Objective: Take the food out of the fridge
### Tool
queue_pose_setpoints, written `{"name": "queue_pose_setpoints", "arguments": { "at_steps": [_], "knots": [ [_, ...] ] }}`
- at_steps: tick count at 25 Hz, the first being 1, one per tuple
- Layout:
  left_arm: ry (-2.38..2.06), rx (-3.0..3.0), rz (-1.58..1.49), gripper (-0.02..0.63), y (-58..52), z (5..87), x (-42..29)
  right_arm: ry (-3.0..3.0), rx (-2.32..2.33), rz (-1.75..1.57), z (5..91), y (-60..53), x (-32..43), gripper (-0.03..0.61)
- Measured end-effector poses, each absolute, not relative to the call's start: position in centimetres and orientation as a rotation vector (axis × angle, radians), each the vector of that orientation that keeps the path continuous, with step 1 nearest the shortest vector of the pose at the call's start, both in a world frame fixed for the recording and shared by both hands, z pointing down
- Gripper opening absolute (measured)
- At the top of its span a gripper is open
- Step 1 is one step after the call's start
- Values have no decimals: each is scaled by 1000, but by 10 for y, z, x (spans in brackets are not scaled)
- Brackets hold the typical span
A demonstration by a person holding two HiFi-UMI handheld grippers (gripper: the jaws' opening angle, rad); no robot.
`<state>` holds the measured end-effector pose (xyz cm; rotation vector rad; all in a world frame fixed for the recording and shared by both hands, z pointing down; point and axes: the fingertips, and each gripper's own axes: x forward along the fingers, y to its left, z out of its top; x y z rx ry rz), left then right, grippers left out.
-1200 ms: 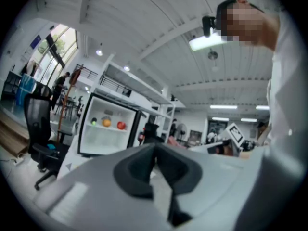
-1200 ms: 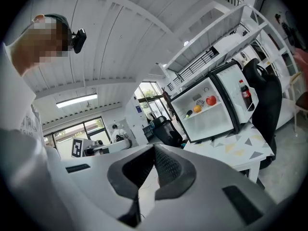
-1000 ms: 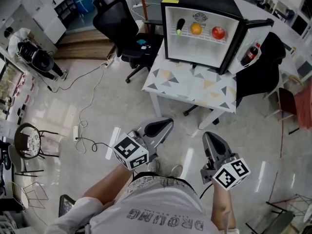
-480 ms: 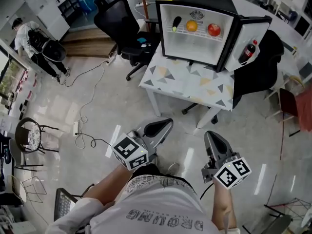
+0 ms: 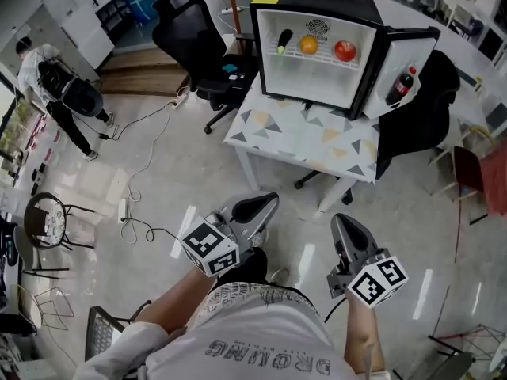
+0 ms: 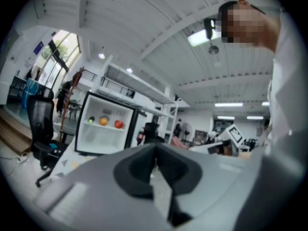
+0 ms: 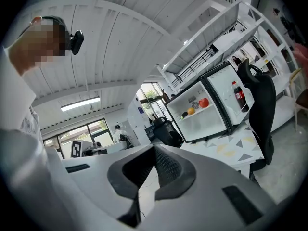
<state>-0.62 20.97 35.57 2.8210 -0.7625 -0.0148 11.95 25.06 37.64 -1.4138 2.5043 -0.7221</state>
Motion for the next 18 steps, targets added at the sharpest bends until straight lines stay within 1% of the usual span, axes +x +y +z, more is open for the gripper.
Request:
{"name": "queue_pose_setpoints", "arguments": {
  "at_steps": [9, 18],
  "knots": [
    [-741, 2821, -32, 11, 188, 364, 0, 2495, -1444, -723, 384, 231, 129, -11],
    [-744, 2798, -22, 11, 142, 372, -13, 2496, -1453, -746, 390, 188, 118, -11]
  ]
}}
